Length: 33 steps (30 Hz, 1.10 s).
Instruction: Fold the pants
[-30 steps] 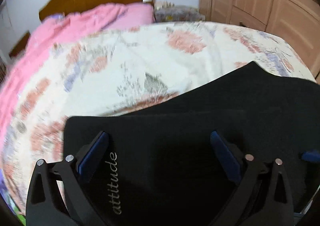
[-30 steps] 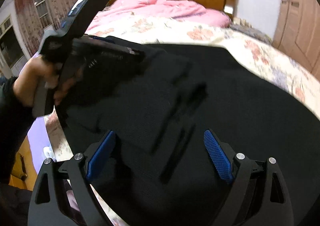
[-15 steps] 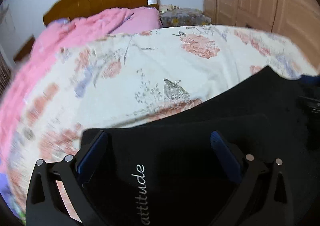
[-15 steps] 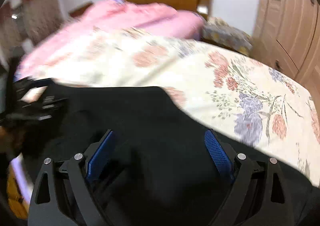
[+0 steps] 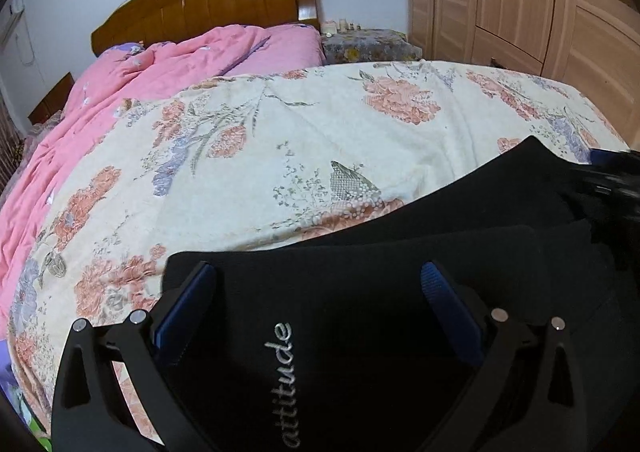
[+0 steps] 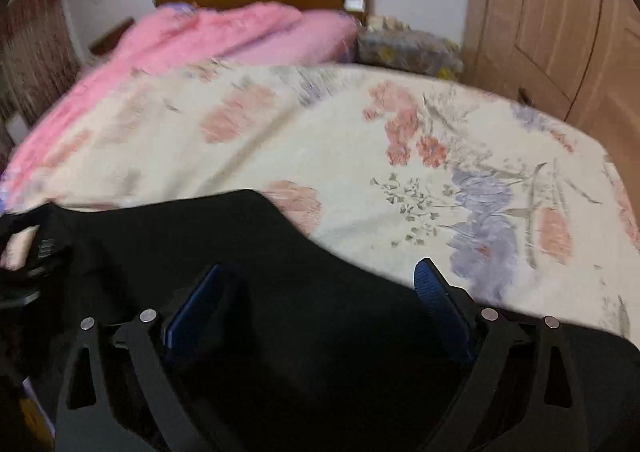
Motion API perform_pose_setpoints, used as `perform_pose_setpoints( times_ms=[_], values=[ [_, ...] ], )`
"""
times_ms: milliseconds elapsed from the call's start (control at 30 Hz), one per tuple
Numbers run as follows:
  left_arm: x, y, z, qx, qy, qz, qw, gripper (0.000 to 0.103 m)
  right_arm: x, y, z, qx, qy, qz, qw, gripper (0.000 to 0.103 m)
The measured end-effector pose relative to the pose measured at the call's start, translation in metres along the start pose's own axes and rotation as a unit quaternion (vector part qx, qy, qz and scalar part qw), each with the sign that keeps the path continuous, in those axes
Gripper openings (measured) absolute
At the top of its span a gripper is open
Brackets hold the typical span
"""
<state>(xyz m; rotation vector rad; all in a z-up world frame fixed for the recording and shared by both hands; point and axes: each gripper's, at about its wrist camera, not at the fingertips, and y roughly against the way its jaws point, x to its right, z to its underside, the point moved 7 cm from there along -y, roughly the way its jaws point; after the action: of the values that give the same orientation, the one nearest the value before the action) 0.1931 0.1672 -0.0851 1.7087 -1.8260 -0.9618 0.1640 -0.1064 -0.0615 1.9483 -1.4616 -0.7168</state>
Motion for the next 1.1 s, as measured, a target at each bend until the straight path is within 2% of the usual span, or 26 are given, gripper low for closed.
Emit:
perform_pose_setpoints(
  times_ms=[33, 100, 133, 233, 300, 333, 400, 433, 467, 533, 633, 667, 733, 800, 867, 967, 1000, 1033, 1100],
  values=[
    [-0.001, 0.008, 0.001, 0.006, 0.0, -0.007, 1.0, 0.101, -0.003, 0.013, 0.007, 0.003, 0.017, 0.002, 1.0, 0.092],
    [0.003, 0.031, 0.008, 0.026, -0.002, 0.006, 0.9996, 0.101, -0.008, 0.037, 0.031, -0.002, 0.043, -0.003, 0.999, 0.092],
    [0.004, 0.036, 0.015, 0.027, 0.0, 0.007, 0.9996, 0.101, -0.01, 0.047, 0.056, -0.017, 0.052, -0.019, 0.998, 0.092],
    [0.009, 0.027, 0.038, 0.003, -0.009, -0.005, 0.9999, 0.101, -0.004, 0.06, 0.102, -0.046, 0.056, -0.004, 0.997, 0.092],
    [0.011, 0.026, 0.045, 0.006, -0.018, -0.019, 0.9996, 0.102, -0.001, 0.066, 0.127, -0.06, 0.06, -0.001, 0.996, 0.092],
    [0.011, 0.029, 0.044, 0.005, -0.018, -0.022, 0.9996, 0.101, 0.004, 0.071, 0.141, -0.061, 0.059, 0.01, 0.996, 0.092],
    [0.013, 0.038, 0.037, -0.001, -0.023, -0.045, 0.9987, 0.101, 0.009, 0.088, 0.148, -0.033, 0.045, 0.003, 0.998, 0.092],
    [0.018, 0.049, 0.03, 0.012, -0.026, -0.052, 0.9983, 0.101, 0.012, 0.097, 0.152, -0.032, 0.041, 0.004, 0.999, 0.092],
    [0.033, 0.068, 0.018, 0.036, -0.03, -0.038, 0.9981, 0.101, 0.019, 0.11, 0.157, -0.027, 0.039, 0.019, 0.999, 0.092],
    [0.063, 0.089, 0.005, 0.059, -0.049, -0.009, 0.997, 0.101, 0.033, 0.13, 0.169, -0.015, 0.018, 0.033, 0.999, 0.092],
    [0.141, 0.104, -0.003, 0.063, -0.106, 0.055, 0.9909, 0.101, 0.066, 0.158, 0.197, -0.001, -0.061, 0.036, 0.997, 0.092],
    [0.179, 0.105, -0.001, 0.056, -0.124, 0.099, 0.9858, 0.101, 0.073, 0.165, 0.203, 0.006, -0.082, 0.032, 0.996, 0.092],
    [0.222, 0.107, 0.006, 0.046, -0.147, 0.146, 0.9772, 0.101, 0.093, 0.177, 0.216, 0.029, -0.142, 0.022, 0.989, 0.092],
    [0.268, 0.108, 0.019, 0.044, -0.2, 0.164, 0.9648, 0.101, 0.114, 0.181, 0.224, 0.051, -0.206, 0.001, 0.977, 0.092],
    [0.288, 0.101, 0.033, 0.036, -0.239, 0.155, 0.9579, 0.101, 0.128, 0.174, 0.227, 0.058, -0.253, -0.031, 0.965, 0.092],
    [0.292, 0.08, 0.052, 0.007, -0.256, 0.135, 0.9571, 0.102, 0.136, 0.16, 0.224, 0.047, -0.256, -0.031, 0.965, 0.092],
    [0.29, 0.074, 0.056, 0.0, -0.253, 0.136, 0.958, 0.102, 0.14, 0.153, 0.225, 0.036, -0.26, -0.027, 0.964, 0.092],
    [0.286, 0.073, 0.056, 0.001, -0.238, 0.149, 0.9597, 0.102, 0.141, 0.15, 0.223, 0.039, -0.262, -0.033, 0.964, 0.094],
    [0.275, 0.065, 0.058, -0.022, -0.203, 0.178, 0.9626, 0.102, 0.143, 0.145, 0.217, 0.046, -0.265, -0.056, 0.961, 0.095]
  ],
)
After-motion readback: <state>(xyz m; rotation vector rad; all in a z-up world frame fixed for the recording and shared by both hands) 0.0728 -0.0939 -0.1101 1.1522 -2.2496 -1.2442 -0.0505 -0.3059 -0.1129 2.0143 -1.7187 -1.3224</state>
